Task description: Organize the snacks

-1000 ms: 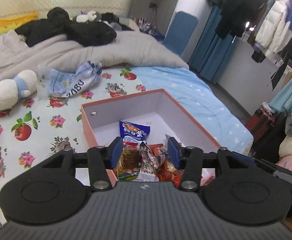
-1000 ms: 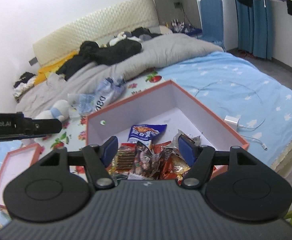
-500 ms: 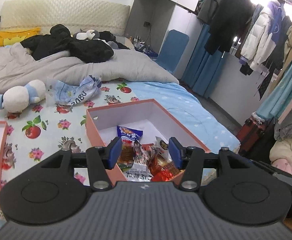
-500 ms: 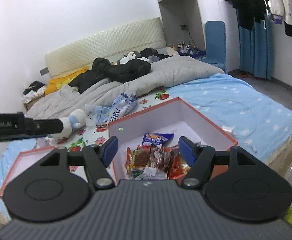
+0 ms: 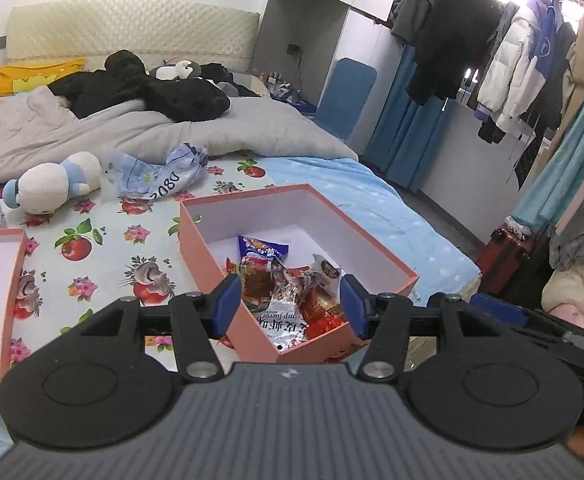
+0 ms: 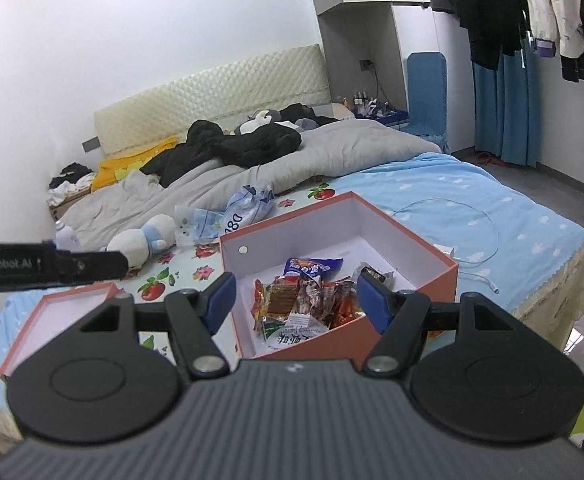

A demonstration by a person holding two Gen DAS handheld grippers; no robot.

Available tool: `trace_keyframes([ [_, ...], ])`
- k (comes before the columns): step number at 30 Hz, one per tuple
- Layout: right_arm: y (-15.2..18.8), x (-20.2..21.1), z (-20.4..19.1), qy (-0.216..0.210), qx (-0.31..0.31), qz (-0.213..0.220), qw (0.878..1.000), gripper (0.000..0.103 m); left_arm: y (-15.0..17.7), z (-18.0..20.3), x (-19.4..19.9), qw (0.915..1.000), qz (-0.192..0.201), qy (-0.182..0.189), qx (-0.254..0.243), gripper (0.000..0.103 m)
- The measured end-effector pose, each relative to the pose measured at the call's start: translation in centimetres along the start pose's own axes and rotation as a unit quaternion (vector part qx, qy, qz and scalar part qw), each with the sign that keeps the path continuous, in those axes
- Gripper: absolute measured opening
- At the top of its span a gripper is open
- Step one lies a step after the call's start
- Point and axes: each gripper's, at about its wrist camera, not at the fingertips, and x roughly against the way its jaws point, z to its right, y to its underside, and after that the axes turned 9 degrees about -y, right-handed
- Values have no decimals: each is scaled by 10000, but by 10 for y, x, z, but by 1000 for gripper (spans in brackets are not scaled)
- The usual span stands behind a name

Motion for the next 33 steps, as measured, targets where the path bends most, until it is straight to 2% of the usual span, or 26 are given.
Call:
trace_keyframes([
  [14, 4, -1, -2, 45, 23, 28, 10000, 69, 2, -3, -2, 9999, 77, -133, 74, 64],
  [17, 4, -1, -1, 19, 18, 27, 10000, 69, 0, -5, -3, 9997, 92, -194, 80, 71],
  [20, 3, 0, 1, 40, -36, 30, 10000, 69, 0, -5, -5, 9995, 121, -269, 84, 96],
  [21, 3, 0, 2, 30, -39, 23, 10000, 72, -1, -6, -5, 9995, 147, -282, 67, 100],
  [22, 2, 0, 3, 22, -51, 22, 10000, 79, -1, -5, -5, 9994, 171, -306, 47, 100],
  [23, 2, 0, 4, 29, -78, 58, 9999, 94, -1, -5, -5, 9993, 169, -327, 34, 101],
  [24, 2, 0, 4, 60, -87, 86, 9999, 99, -1, -5, -6, 9993, 157, -344, 34, 101],
  [33, 3, -2, 5, 179, -53, 39, 9998, 101, 0, -3, -9, 9990, 110, -428, -47, 102],
])
